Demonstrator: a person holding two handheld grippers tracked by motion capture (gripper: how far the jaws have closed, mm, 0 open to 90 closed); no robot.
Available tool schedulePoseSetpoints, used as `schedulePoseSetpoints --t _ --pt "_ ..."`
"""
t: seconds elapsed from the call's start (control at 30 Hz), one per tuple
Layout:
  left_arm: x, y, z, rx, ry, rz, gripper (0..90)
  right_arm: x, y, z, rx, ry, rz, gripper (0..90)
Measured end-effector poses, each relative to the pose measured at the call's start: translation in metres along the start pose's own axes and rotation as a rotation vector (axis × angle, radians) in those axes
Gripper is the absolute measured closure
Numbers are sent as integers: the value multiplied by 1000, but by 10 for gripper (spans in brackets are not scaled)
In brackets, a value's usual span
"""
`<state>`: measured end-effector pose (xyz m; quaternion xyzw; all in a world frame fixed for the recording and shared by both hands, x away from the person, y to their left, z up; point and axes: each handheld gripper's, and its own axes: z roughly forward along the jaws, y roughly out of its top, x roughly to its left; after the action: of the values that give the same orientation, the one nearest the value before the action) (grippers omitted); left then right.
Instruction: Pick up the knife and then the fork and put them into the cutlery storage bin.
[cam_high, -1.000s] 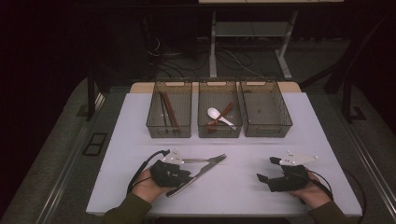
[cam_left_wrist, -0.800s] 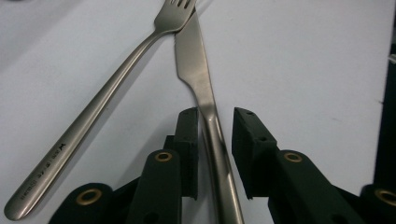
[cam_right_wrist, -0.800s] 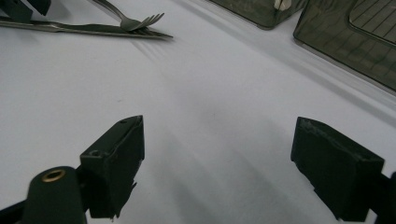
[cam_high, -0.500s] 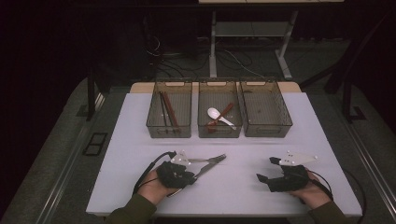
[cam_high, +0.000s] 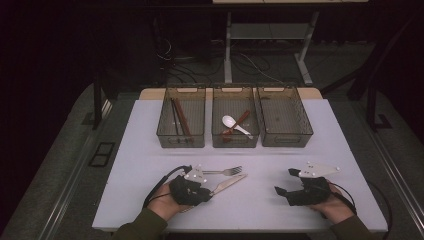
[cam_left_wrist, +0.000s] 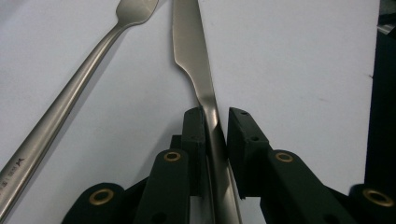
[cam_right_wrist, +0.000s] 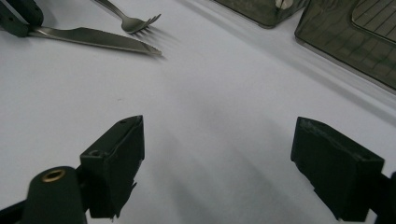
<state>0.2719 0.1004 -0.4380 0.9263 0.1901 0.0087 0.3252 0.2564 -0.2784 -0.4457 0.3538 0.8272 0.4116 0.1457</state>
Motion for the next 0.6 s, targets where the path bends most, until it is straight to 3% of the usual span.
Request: schedulePoseSetpoints --t 0.07,0.13,0.6 --pt "-1 1 0 2 13 20 767 0 0 0 1 0 0 176" --pt "-3 1 0 7 20 7 773 0 0 1 3 0 -1 176" --pt "-6 3 0 11 41 27 798 1 0 1 4 -3 -4 176"
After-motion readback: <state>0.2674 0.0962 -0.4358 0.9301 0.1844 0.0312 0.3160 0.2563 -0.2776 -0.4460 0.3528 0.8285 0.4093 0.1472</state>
